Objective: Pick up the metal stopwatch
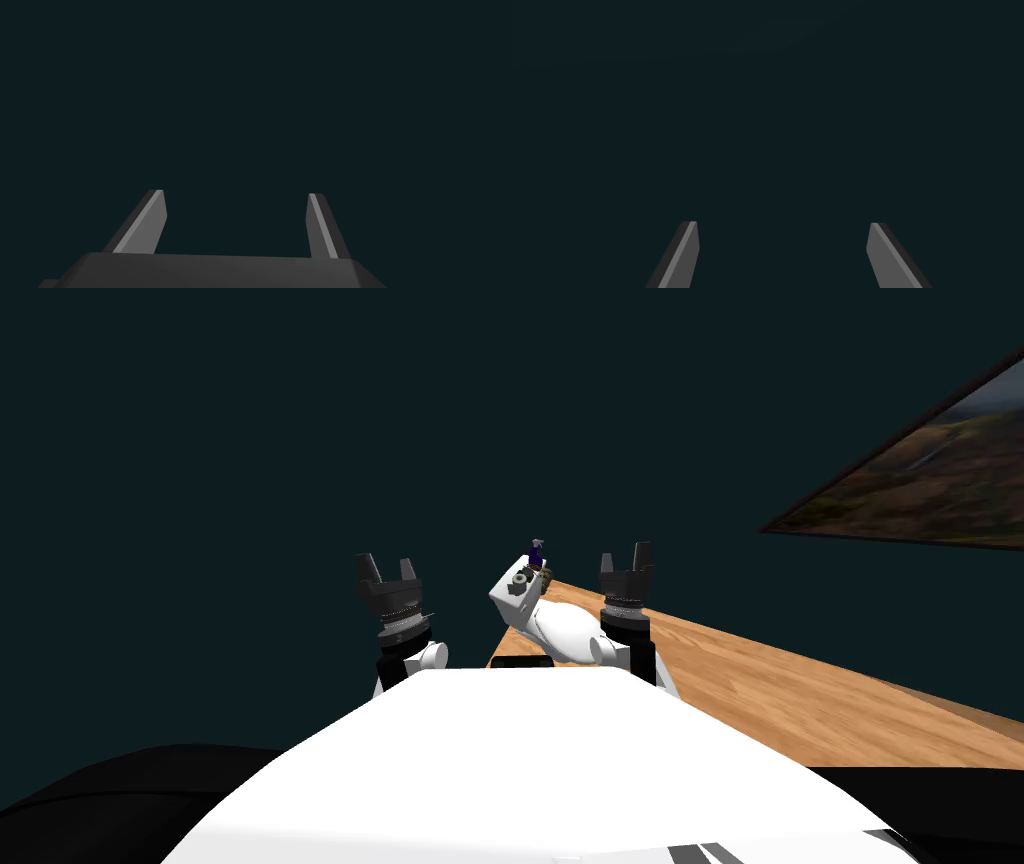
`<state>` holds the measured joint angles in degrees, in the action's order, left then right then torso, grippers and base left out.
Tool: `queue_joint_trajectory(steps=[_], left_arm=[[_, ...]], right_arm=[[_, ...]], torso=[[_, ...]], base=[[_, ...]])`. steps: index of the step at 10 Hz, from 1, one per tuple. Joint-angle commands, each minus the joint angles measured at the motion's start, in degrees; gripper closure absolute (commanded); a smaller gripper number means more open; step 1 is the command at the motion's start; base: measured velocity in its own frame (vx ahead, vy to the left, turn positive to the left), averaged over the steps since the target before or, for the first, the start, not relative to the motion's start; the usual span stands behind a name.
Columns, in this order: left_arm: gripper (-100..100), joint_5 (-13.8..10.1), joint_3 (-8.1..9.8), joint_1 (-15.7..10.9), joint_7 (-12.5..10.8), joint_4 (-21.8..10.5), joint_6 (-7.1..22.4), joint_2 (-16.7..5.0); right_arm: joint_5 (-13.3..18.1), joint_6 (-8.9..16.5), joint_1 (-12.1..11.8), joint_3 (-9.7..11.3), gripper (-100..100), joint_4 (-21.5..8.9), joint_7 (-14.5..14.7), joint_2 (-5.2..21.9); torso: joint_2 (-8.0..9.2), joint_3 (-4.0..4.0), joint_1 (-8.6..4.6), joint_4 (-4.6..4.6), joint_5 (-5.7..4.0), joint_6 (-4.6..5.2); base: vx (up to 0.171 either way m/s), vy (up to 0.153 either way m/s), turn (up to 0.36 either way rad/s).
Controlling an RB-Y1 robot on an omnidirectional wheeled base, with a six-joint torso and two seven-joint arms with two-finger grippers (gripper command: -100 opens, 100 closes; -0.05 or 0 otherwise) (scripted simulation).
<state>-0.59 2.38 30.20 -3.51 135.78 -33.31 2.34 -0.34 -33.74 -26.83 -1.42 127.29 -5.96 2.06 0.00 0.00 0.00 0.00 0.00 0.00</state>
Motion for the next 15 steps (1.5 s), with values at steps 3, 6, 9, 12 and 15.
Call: queue_joint_trajectory(steps=[3, 6, 9, 12, 15], left_arm=[[0, 0.0, 0.00, 0.0, 0.0, 0.0, 0.0, 0.0], [0, 0.0, 0.00, 0.0, 0.0, 0.0, 0.0, 0.0], [0, 0.0, 0.00, 0.0, 0.0, 0.0, 0.0, 0.0], [0, 0.0, 0.01, 0.0, 0.0, 0.0, 0.0, 0.0], [0, 0.0, 0.00, 0.0, 0.0, 0.0, 0.0, 0.0]], right_arm=[[-0.9, 0.2, -0.6, 1.0, -100, -1.9, 0.3, 5.9], [-1.6, 0.4, -1.2, 1.9, -100, -3.2, 0.5, 10.3], [-2.4, 0.6, -1.8, 2.8, -100, -4.8, 0.7, 15.4], [-3.4, 0.9, -2.6, 3.9, -100, -6.4, 1.0, 20.4], [-3.9, 1.0, -3.0, 4.4, -100, -7.3, 1.1, 24.4]], torso=[[0.02, 0.01, -0.14, 0.00, -0.03, -0.02], [0.05, 0.03, -0.29, 0.01, -0.06, -0.02], [0.01, 0.01, -0.34, 0.00, -0.07, -0.02], [0.01, 0.01, -0.21, 0.00, -0.05, 0.02], [0.12, 0.06, -0.23, 0.02, -0.05, 0.00]], base=[[-0.006, -0.033, 0.172], [-0.012, -0.062, 0.156], [-0.011, -0.065, 0.172], [-0.019, -0.052, 0.156], [-0.038, -0.045, 0.148]])
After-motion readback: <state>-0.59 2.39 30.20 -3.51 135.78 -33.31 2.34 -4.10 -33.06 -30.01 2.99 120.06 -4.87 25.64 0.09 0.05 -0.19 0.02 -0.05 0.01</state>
